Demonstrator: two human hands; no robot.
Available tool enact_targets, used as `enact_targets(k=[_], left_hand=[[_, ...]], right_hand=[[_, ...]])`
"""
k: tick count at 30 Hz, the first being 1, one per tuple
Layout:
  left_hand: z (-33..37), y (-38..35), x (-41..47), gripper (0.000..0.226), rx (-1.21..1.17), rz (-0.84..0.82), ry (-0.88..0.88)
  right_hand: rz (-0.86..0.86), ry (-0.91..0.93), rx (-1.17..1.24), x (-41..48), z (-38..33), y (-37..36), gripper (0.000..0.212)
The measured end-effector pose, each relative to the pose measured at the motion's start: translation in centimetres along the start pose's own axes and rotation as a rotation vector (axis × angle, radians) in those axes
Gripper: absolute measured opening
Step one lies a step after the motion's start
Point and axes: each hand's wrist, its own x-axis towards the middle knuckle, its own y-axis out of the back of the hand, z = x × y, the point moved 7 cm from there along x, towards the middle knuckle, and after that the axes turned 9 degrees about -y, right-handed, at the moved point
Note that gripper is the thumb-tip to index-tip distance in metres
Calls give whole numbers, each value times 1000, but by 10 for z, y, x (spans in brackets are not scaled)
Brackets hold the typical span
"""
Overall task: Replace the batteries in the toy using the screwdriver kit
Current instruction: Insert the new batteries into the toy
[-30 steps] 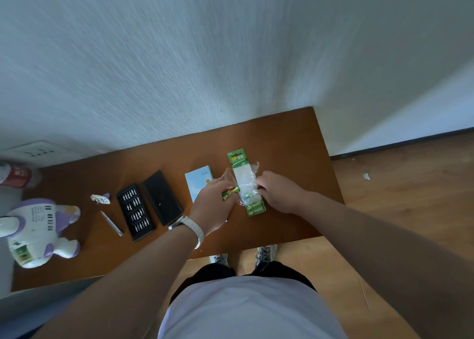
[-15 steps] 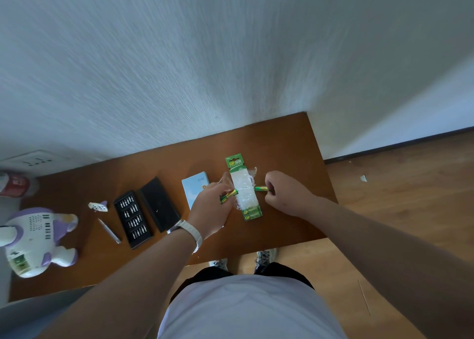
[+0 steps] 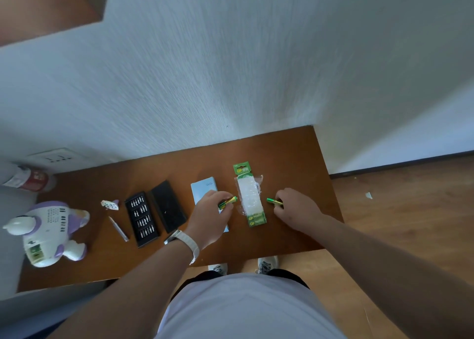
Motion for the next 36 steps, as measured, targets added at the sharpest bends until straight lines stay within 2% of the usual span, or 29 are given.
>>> enact_targets(k=[5,13,17,21,27,31,36], left_hand=[[0,12,-10,19,-100,62,21],[-11,49,-29,15,-274,183,49],[-28,76,-43,10,-334,231,52],[-48,112,-66,22,-333,290,0],[-113,170,-109,25,-310,310,-6],[-167,208,-141,26,-366,386,29],[-228,248,-176,26,-423,443,42]], right_hand=[[113,48,160,-14,-4,10,22],[108,158,405,-43,-67,29,14],[106,196,407,-49,-115,28,9],[70,215,348,-52,-170,15,21],[66,238,309,-67,-265,-15,11],[35,273,304,-81,-332,-46,7],[-2,275,336,-92,-402,-84,11]])
